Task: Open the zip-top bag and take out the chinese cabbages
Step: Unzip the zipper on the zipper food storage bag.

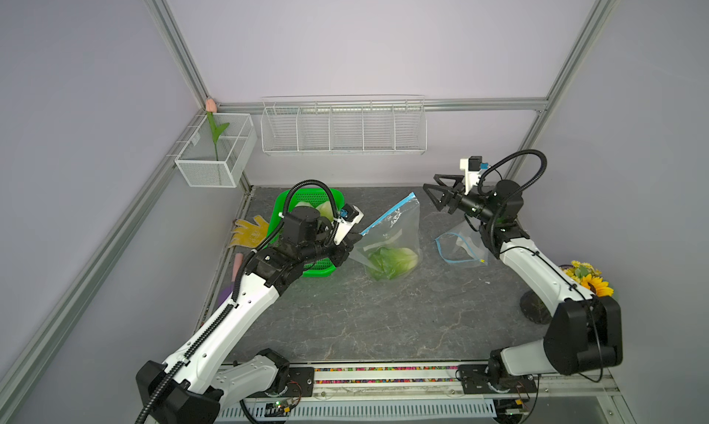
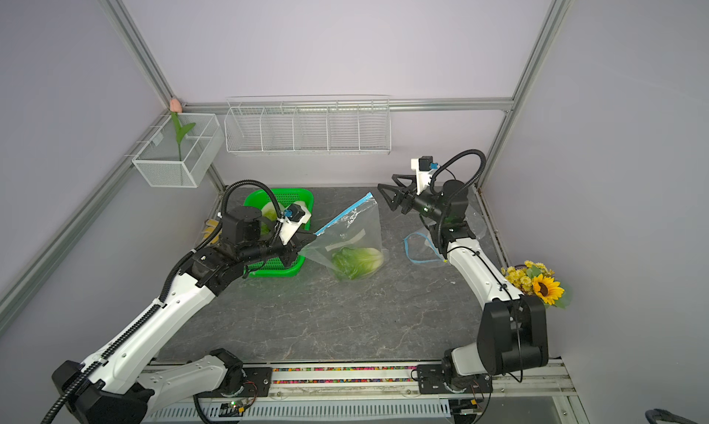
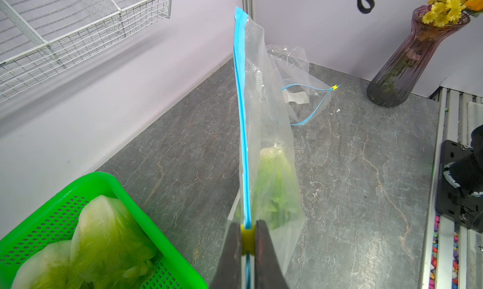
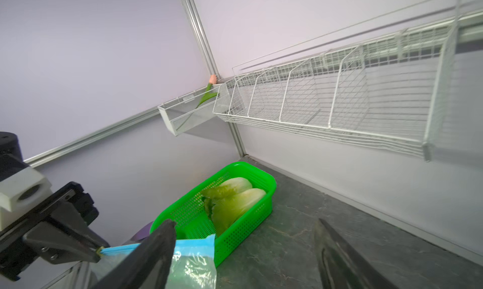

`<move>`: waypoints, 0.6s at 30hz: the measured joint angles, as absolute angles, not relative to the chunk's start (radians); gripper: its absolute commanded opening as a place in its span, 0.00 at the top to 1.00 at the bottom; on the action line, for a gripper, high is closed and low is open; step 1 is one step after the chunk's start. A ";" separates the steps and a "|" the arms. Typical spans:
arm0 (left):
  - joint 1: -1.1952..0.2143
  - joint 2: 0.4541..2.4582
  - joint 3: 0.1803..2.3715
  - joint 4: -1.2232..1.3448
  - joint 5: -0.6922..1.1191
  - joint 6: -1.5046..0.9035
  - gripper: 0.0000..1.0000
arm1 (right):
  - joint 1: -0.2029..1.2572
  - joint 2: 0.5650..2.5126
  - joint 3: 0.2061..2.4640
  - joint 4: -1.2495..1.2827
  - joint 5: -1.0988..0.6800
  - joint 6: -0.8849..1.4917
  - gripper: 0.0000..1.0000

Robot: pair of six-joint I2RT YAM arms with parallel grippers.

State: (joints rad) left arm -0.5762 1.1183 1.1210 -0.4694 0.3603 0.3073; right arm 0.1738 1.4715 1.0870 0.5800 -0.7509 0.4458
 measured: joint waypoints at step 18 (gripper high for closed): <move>-0.576 1.118 1.121 -0.469 0.363 0.307 1.00 | 0.281 1.571 1.109 0.673 -0.917 0.585 0.68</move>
State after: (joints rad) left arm -0.5762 1.1183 1.1210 -0.4690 0.3630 0.3073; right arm 0.2813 1.5715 1.1088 0.6727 -0.9169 0.5846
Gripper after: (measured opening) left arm 0.073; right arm 0.342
